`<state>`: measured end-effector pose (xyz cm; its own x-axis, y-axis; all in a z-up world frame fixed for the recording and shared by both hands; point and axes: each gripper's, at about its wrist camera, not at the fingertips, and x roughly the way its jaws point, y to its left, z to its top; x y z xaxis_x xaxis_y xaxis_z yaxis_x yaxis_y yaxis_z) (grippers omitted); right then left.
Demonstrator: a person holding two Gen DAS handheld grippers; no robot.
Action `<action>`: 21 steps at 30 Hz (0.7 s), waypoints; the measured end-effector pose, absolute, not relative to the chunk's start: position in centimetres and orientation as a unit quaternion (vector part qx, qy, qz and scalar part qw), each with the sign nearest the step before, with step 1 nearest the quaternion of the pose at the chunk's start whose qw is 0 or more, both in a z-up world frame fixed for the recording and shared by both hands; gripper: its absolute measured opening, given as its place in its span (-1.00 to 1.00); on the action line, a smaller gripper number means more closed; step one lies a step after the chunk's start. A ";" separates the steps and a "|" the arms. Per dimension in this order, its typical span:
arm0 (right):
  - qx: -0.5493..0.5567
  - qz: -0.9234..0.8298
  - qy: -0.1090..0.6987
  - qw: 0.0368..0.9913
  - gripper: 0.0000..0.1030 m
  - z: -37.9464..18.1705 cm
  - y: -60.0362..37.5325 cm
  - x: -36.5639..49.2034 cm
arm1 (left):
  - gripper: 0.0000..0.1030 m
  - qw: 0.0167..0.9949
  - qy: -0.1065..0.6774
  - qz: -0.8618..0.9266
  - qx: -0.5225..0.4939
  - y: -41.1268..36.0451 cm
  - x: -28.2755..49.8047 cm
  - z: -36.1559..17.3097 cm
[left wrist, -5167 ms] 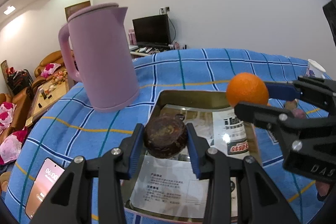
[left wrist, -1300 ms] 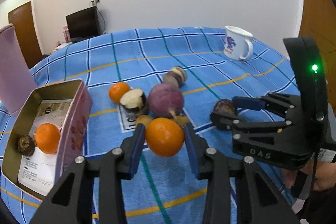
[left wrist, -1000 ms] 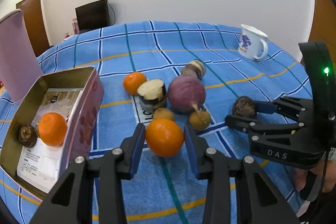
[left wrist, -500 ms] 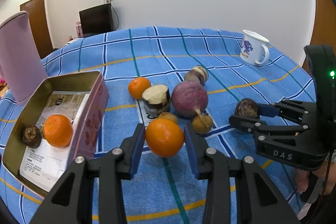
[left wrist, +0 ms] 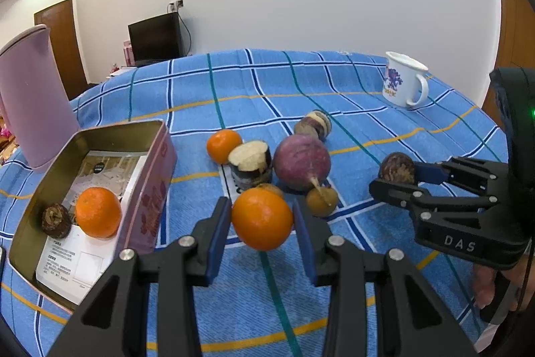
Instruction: Organize fruits
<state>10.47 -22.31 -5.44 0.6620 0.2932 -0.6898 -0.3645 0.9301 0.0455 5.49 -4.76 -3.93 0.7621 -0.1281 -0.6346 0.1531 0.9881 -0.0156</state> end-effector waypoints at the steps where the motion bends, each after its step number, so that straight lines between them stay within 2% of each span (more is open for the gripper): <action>1: -0.048 0.181 0.368 0.911 -0.10 -5.4 -22.3 10.4 | -0.23 0.939 0.336 -0.074 0.019 -4.7 5.5 -3.9; 21: -0.035 0.188 0.320 0.928 -0.10 -4.2 -23.0 9.0 | -0.23 0.949 0.308 -0.070 0.021 -4.7 4.5 -3.2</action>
